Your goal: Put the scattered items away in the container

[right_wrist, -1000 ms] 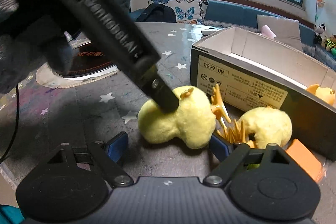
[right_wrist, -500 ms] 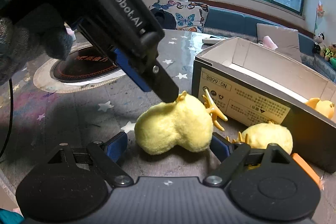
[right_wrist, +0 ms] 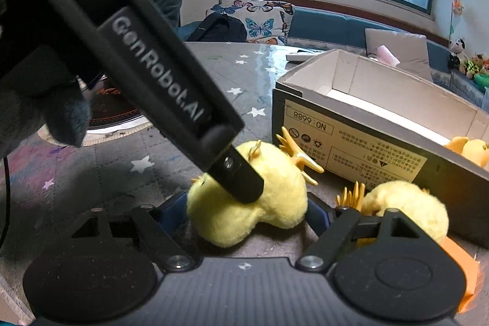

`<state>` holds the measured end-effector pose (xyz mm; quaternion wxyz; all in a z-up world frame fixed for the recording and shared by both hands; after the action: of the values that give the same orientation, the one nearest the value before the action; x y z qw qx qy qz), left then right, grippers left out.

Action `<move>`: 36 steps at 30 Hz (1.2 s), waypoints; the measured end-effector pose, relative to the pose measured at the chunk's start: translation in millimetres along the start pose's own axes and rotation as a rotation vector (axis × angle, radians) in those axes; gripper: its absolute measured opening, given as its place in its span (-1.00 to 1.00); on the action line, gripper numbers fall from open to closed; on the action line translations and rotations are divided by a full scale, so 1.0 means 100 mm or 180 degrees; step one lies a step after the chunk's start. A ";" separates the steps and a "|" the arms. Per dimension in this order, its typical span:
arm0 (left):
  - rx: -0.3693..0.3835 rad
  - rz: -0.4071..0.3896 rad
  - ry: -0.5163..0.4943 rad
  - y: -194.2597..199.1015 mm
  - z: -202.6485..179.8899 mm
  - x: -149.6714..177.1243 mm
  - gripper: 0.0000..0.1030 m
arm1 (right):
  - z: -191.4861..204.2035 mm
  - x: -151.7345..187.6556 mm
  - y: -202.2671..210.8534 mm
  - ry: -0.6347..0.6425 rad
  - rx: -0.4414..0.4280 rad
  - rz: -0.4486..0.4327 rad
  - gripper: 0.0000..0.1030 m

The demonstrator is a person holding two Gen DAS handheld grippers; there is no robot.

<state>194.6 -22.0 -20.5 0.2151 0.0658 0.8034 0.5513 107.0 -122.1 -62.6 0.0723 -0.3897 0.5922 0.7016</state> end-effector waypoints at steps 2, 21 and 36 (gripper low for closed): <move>0.0018 0.0002 0.0013 0.01 0.01 0.01 -0.25 | -0.01 0.01 0.00 0.0003 0.0009 0.0002 0.51; -0.0027 -0.0308 -0.0243 0.61 -0.45 -0.15 -0.27 | -0.12 -0.18 0.58 0.0100 0.0056 -0.0321 0.49; 0.0020 -0.0388 -0.0303 0.41 -0.68 -1.37 -0.27 | -1.08 -0.81 0.46 -0.0085 0.0312 -0.0404 0.50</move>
<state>283.6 -111.4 74.3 0.2861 0.0436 0.7965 0.5309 186.5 -202.4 24.8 0.1434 -0.4130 0.5989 0.6709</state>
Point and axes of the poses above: each gripper's, at about its wrist camera, not at the fingertips, and y roughly against the way its jaws point, z to its left, x to its underside, the point moved 2 cm from there along -y, roughly the way its jaws point, and after that the axes turned 11 degrees about z, right-handed, at the moved point
